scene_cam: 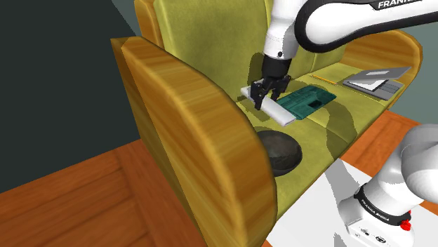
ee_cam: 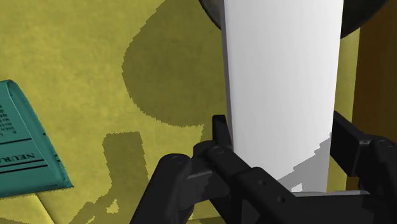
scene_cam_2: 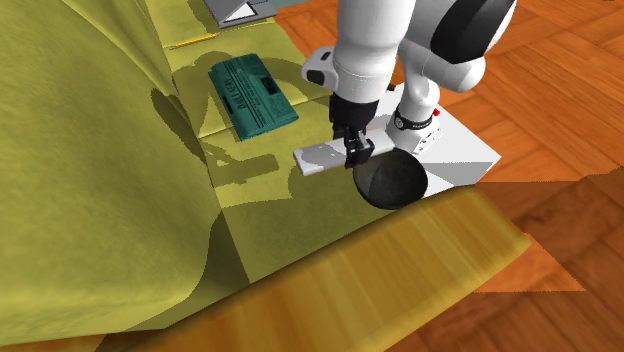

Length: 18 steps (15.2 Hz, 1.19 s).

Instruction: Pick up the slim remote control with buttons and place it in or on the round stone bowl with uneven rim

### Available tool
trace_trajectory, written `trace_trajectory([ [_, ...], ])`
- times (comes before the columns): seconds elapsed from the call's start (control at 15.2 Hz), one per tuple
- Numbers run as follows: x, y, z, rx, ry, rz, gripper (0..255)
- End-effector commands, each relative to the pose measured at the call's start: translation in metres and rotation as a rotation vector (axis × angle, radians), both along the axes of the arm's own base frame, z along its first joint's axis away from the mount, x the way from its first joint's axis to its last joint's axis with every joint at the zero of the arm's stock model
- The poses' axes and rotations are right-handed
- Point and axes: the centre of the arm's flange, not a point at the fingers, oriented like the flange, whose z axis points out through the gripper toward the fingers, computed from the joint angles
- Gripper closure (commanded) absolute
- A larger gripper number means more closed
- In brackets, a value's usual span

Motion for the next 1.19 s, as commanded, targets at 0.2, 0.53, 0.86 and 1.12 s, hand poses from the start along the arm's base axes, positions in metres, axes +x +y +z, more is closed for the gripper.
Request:
trace_trajectory([
  [0.2, -0.059, 0.030, -0.001, 0.000, 0.000, -0.001, 255],
  [0.53, -0.103, 0.054, -0.007, 0.000, 0.000, -0.001, 255],
  [0.86, -0.103, 0.054, -0.033, 0.000, 0.000, -0.001, 255],
  [1.12, -0.103, 0.054, -0.054, 0.000, 0.000, -0.001, 255],
])
